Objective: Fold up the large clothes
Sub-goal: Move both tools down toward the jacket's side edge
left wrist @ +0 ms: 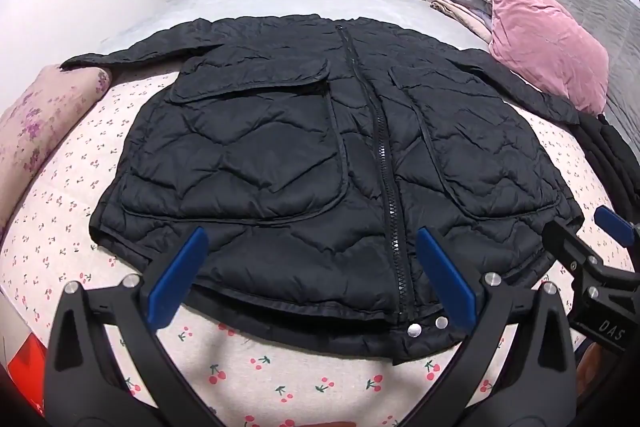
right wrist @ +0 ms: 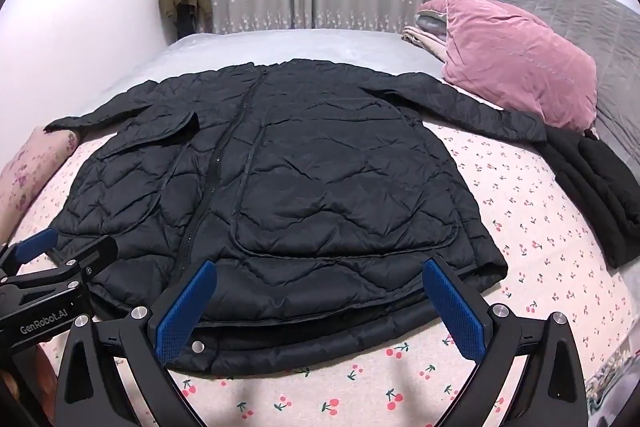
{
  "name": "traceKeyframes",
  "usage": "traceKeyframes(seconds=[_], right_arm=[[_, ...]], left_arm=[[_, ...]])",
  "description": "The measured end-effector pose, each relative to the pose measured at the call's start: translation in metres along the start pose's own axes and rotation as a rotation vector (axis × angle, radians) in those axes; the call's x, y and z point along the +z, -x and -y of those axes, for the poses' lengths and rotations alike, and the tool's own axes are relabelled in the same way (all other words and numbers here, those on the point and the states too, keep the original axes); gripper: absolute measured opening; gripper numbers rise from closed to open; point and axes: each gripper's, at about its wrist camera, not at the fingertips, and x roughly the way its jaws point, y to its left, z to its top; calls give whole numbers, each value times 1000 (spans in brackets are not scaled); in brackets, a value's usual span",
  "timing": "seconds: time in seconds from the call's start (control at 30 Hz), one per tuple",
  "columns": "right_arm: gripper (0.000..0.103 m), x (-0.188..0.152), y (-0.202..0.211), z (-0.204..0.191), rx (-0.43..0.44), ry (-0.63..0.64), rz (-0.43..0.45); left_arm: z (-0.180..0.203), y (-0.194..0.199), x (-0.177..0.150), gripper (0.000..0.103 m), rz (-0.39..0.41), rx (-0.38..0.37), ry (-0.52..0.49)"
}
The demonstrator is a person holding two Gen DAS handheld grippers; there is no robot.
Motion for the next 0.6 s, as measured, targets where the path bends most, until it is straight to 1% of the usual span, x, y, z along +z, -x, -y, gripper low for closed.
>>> traceKeyframes(seconds=[0.2,0.23,0.37,0.43,0.57,0.6], right_arm=[[103,2,-2,-5,-18,7,11],[103,0,-1,-2,-14,8,18],[103,4,-3,-3,-36,39,20],[103,5,-5,-1,-33,39,15],[103,9,-10,9,-23,23,1],[103,10,-13,14,-1,9,-11]], left_arm=[[-7,0,1,103,-2,13,19],[-12,-5,4,103,-2,9,21],[-23,-6,7,103,-5,26,47],[-30,-5,8,103,-8,45,57],[-55,-4,13,103,7,79,112],[-62,-5,13,103,-5,85,131]])
